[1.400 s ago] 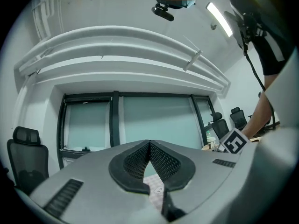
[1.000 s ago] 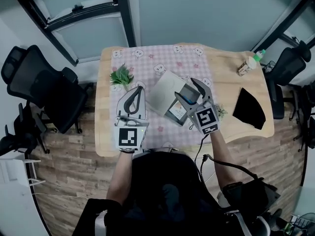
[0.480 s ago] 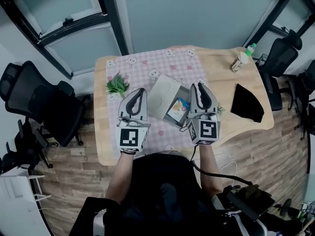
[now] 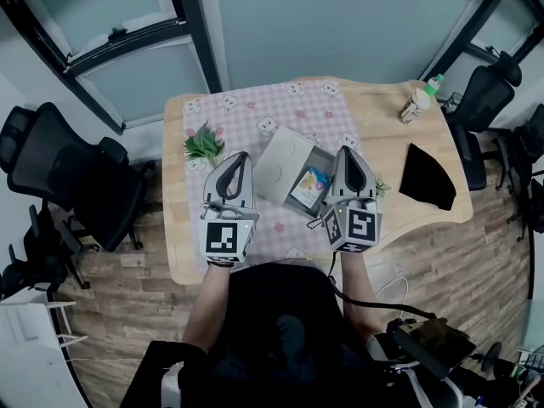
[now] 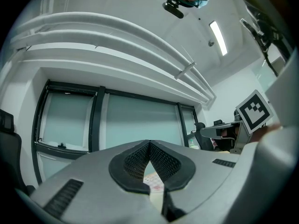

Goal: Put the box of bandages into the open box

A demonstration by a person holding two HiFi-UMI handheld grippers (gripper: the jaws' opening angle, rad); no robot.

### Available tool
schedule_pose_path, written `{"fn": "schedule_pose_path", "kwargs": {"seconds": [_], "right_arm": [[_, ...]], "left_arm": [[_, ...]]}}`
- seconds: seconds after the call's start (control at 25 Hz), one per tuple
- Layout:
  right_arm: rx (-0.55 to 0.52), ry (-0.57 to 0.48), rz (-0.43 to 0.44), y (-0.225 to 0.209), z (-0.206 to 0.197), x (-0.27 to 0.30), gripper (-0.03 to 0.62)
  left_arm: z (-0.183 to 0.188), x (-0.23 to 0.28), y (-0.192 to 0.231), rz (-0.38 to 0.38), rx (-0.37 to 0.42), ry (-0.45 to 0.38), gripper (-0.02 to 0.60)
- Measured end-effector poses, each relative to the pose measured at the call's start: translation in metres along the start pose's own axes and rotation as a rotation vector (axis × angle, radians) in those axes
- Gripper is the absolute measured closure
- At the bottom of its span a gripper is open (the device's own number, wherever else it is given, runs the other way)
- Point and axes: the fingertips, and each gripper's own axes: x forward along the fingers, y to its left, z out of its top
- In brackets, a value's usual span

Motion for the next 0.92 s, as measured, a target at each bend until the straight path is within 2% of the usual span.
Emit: {"fn": "schedule_pose_path", "kwargs": {"seconds": [0.92], "right_arm": [[-0.017, 0.018, 0.024, 0.0055, -0.0051, 0.0068, 0.591]], "left_arm": [[-0.0012, 0.0053, 0.0076, 0.017, 0.014, 0.001, 0.578]]}}
